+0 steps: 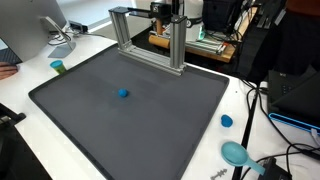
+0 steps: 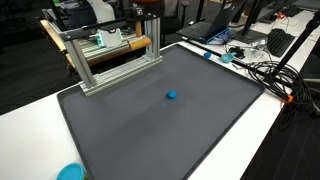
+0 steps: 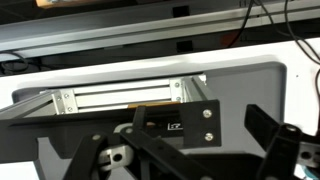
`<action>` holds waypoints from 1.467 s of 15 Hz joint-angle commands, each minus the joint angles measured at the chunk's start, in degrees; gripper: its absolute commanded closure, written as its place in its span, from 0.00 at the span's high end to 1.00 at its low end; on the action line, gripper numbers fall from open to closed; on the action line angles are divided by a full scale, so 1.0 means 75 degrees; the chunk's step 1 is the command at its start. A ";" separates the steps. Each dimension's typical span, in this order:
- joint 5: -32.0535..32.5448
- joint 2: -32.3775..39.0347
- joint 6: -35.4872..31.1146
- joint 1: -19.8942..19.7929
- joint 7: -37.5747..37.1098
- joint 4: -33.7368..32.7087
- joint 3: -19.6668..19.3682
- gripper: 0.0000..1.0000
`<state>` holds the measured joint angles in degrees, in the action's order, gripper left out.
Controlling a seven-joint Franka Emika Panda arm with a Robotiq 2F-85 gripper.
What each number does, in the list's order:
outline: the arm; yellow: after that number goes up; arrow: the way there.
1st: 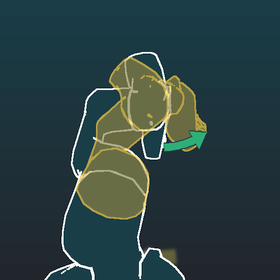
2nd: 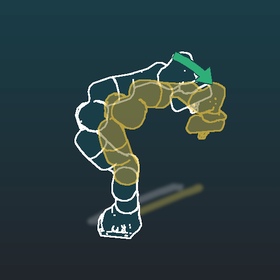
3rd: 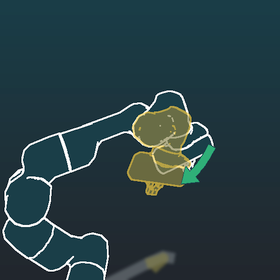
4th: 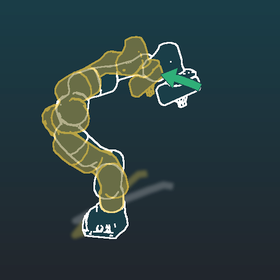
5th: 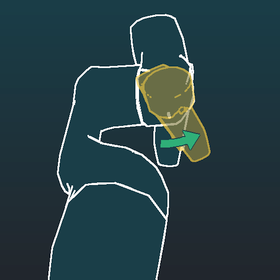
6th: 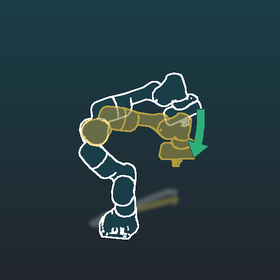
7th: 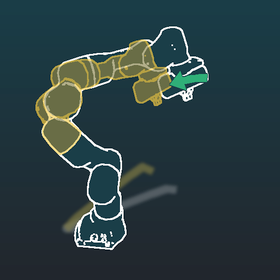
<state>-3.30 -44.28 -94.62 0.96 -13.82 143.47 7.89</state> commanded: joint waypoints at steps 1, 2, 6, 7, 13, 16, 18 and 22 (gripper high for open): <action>0.0472 -0.0356 -0.1071 -0.0182 0.0379 0.0519 -0.0273 1.00; 0.0523 -0.0297 -0.1548 -0.0268 0.0330 0.0587 -0.0327 1.00; 0.0421 -0.0024 -0.1696 -0.0402 0.0085 0.0453 -0.0361 1.00; 0.0424 -0.0010 -0.1730 -0.0452 0.0073 0.0453 -0.0384 1.00; 0.0345 -0.0224 -0.2795 -0.0400 0.0281 0.0751 -0.0527 1.00; 0.0232 -0.0195 -0.3708 -0.0477 0.0309 0.1028 -0.0732 1.00; 0.0361 -0.0050 -0.3436 -0.0503 0.0187 0.0819 -0.0574 1.00; 0.0144 -0.0123 -0.4021 -0.0423 0.0285 0.1051 -0.0798 1.00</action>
<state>-0.48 -44.65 -121.44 -2.66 -12.50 150.31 2.78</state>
